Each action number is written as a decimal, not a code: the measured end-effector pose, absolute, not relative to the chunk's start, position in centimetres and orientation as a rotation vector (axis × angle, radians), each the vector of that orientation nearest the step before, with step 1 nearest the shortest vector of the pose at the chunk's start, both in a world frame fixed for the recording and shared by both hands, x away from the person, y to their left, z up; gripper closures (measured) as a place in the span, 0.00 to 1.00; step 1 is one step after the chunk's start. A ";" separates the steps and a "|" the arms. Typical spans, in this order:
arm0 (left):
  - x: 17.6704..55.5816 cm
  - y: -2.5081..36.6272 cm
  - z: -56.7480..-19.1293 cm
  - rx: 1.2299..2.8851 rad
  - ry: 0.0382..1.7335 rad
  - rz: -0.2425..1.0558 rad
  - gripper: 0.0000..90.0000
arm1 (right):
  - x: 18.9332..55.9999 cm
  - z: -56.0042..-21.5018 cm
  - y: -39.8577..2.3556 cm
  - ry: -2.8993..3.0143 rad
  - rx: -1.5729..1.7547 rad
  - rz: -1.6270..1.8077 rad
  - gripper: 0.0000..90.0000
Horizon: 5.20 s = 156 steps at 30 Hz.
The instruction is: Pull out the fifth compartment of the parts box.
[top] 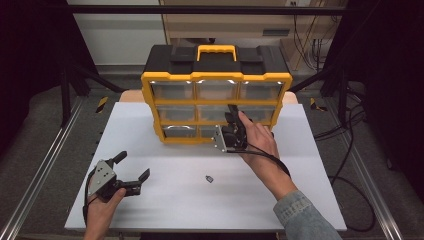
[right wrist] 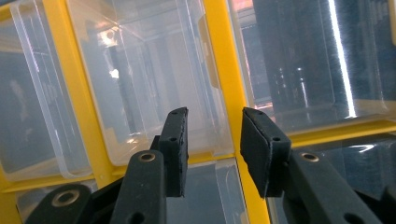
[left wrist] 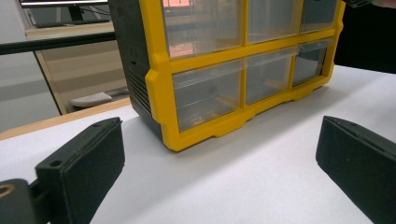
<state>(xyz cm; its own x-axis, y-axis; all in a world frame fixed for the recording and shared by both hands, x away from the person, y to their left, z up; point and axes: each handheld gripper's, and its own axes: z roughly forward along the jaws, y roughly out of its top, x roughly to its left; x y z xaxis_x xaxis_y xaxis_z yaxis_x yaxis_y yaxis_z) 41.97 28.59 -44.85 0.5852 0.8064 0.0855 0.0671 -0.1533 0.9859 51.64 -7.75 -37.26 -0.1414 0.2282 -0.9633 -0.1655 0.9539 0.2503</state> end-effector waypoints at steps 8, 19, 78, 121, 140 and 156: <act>42.0 28.6 -44.8 1.614 0.744 0.765 0.01 | 51.9 -37.5 -7.5 1.669 0.023 0.302 0.73; 41.9 28.5 -44.8 1.618 0.742 0.765 0.01 | 52.1 -37.7 -7.5 1.642 0.012 0.254 0.82; 41.9 28.4 -44.9 1.636 0.739 0.772 0.01 | 46.7 -37.3 -8.0 1.670 -0.026 0.271 0.83; 41.9 28.4 -44.9 1.640 0.738 0.773 0.01 | 43.7 -37.3 -8.1 1.689 -0.023 0.318 0.82; 41.9 28.3 -44.9 1.645 0.738 0.770 0.01 | 43.4 -37.7 -8.2 1.701 -0.012 0.334 0.82; 41.8 28.4 -44.9 1.645 0.741 0.775 0.01 | 43.1 -37.8 -8.3 1.700 -0.010 0.347 0.81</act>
<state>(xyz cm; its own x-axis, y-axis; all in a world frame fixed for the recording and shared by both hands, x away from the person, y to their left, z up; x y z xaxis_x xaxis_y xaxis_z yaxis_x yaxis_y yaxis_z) 41.84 28.38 -44.93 0.5875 0.8019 0.1087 0.0727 -0.1861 0.9798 43.12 -8.30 -37.75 -0.1639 0.1908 -0.9679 -0.2041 0.9533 0.2225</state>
